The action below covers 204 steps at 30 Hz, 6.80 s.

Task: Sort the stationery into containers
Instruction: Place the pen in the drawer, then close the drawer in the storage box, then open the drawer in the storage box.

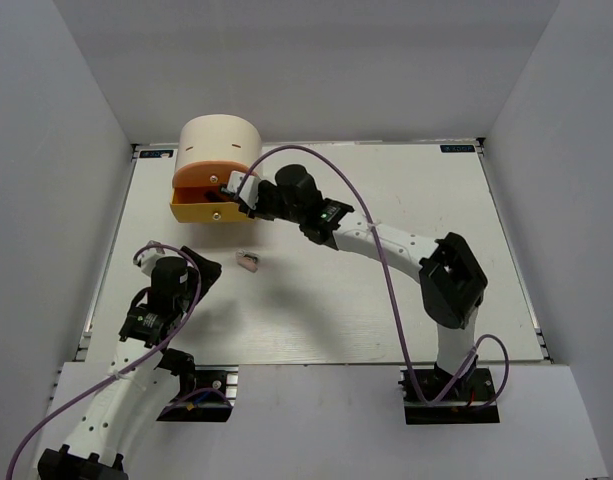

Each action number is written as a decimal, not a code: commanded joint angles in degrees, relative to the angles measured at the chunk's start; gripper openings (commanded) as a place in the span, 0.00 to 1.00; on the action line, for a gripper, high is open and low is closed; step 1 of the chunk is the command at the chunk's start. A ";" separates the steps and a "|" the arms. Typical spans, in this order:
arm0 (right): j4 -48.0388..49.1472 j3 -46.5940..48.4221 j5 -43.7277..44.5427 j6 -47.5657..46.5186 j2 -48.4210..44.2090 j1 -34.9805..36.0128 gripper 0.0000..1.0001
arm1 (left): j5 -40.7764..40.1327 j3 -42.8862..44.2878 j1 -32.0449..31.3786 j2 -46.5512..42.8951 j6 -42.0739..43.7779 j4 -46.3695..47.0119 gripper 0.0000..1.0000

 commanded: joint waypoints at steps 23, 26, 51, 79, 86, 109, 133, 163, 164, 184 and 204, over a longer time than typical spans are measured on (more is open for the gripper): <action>12.51 8.08 -3.49 0.11 9.42 -0.96 0.07 | 1.09 -0.68 -0.15 2.69 -0.38 5.12 0.92; 11.98 7.56 -3.49 0.02 9.07 -1.05 0.30 | 1.61 -0.68 -0.15 3.91 0.15 6.44 0.92; 8.21 1.41 -6.74 7.56 -2.70 -2.54 0.00 | 3.28 0.37 -0.15 14.54 6.47 23.04 0.58; -1.11 -31.82 -9.47 13.82 -23.72 -17.48 0.14 | 0.30 10.83 0.38 38.55 16.41 47.48 0.47; -1.46 -32.08 -10.00 14.00 -23.81 -18.36 0.14 | -3.04 13.37 0.38 42.14 16.41 46.96 0.47; -2.52 -32.79 -10.44 13.82 -23.19 -19.24 0.17 | -5.33 16.63 0.38 51.37 10.70 56.36 0.47; -2.96 -32.43 -10.79 13.73 -22.57 -19.59 0.18 | -8.32 16.63 0.38 53.05 8.59 58.74 0.59; -3.22 -35.07 -10.53 13.21 -23.81 -19.51 0.20 | -2.69 0.46 2.75 50.49 -20.59 61.80 0.58; -3.40 -35.25 -10.52 13.20 -24.07 -19.94 0.20 | -2.69 1.07 3.27 51.72 -20.59 62.95 0.46; -2.69 -35.69 -10.79 13.12 -22.84 -21.09 0.21 | 5.83 3.36 8.46 64.12 -21.12 82.55 0.50; -3.14 -34.98 -10.79 12.94 -22.14 -21.27 0.21 | 5.83 3.36 8.99 68.69 -21.12 89.15 0.48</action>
